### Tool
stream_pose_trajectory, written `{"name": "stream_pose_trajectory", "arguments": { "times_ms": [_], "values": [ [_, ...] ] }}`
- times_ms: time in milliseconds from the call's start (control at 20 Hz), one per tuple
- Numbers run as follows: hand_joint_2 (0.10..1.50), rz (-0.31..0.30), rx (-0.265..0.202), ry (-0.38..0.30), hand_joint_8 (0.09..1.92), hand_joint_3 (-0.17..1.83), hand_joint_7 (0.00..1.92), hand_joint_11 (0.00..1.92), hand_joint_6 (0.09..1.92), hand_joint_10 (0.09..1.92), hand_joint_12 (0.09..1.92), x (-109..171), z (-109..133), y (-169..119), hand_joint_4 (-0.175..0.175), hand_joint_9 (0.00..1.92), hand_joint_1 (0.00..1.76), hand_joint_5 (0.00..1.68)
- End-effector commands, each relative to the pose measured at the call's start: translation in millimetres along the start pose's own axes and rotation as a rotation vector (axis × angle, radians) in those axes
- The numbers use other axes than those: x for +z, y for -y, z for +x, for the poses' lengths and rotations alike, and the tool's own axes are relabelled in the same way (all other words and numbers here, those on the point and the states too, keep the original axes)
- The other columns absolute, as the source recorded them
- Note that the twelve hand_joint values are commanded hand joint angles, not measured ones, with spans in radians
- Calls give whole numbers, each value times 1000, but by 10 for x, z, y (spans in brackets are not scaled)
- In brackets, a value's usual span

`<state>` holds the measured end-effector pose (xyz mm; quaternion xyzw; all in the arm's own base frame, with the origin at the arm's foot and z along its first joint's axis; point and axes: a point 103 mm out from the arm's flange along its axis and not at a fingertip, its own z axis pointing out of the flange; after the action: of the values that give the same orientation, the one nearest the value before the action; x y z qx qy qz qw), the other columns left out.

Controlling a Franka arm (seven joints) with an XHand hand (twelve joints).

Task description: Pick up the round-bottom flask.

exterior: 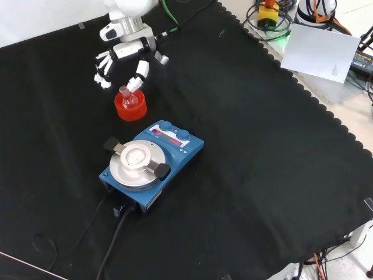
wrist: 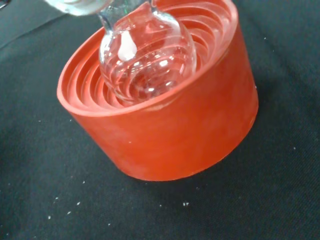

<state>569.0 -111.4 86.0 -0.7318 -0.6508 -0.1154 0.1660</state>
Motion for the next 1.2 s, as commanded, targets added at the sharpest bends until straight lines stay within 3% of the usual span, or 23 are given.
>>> {"name": "stream_pose_trajectory", "arguments": {
  "times_ms": [50,550,700,950,1200],
  "values": [
    [694,3,-19,-13,608,524,377,3,170,615,1357,5,-9,2,16,490,774,748],
    [688,32,-35,-1,595,532,387,4,237,605,1355,174,175,-14,16,496,776,728],
    [688,29,-30,-18,595,532,388,4,251,605,1355,124,76,-16,17,498,776,738],
    [688,34,-26,9,595,533,391,5,296,605,1355,180,148,-33,21,502,778,811],
    [688,36,-33,-16,596,535,395,7,330,605,1355,143,70,-32,22,505,780,848]
  ]
}}
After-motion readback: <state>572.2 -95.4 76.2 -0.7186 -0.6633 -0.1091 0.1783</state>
